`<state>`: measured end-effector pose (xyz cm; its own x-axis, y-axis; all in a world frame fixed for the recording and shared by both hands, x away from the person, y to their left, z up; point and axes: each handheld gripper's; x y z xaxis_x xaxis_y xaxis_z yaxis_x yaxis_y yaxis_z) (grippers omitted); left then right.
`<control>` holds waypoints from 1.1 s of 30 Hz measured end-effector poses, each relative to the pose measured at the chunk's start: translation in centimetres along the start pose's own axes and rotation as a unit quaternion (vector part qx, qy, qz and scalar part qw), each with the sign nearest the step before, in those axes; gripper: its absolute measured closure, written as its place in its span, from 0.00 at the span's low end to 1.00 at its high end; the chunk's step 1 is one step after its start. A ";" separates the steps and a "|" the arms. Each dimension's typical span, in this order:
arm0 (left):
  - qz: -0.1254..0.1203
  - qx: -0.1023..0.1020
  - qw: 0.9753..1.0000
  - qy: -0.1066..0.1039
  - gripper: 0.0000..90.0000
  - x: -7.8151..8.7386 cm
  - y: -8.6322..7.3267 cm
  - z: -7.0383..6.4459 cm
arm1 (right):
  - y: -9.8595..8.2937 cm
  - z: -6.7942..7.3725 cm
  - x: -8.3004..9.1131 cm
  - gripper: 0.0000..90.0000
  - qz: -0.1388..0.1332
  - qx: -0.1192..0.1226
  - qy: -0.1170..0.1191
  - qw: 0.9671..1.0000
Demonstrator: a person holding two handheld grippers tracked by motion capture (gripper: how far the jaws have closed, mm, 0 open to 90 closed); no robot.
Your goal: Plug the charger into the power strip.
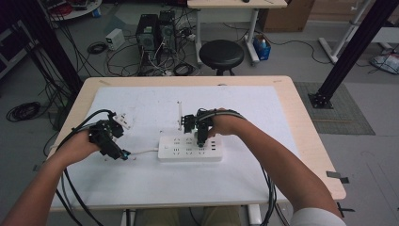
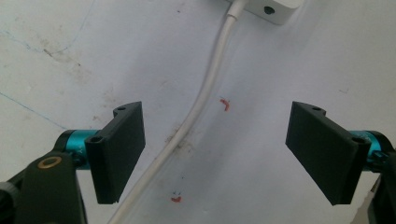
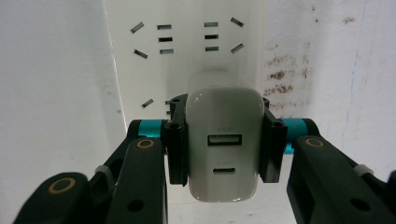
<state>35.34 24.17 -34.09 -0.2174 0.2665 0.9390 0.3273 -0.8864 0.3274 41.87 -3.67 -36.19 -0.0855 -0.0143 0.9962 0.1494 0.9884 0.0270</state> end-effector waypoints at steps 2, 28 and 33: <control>-0.002 -0.001 1.000 -0.002 0.22 -0.1 -0.1 -0.1 | -0.1 0.7 0.0 0.69 0.001 0.003 -0.018 1.000; -0.008 0.010 1.000 -0.009 0.22 -0.5 -0.6 -0.1 | -0.3 0.3 -0.6 0.69 -0.016 -0.010 -0.007 1.000; -0.008 0.010 1.000 -0.005 0.22 -0.1 -0.8 -0.2 | -0.5 0.0 -0.6 0.69 -0.023 -0.012 0.004 1.000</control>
<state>34.96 24.75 -34.48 -0.2135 0.2848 0.9345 0.3427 -0.8740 0.3446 41.81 -4.18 -36.84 -0.0840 -0.0607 0.9946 0.1681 0.9830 0.0741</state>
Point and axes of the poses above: each handheld gripper's, and its own axes: x roughly backward along the jaws, y roughly out of its top, z roughly to its left, and after that the axes turned 8 degrees about -x, right-handed
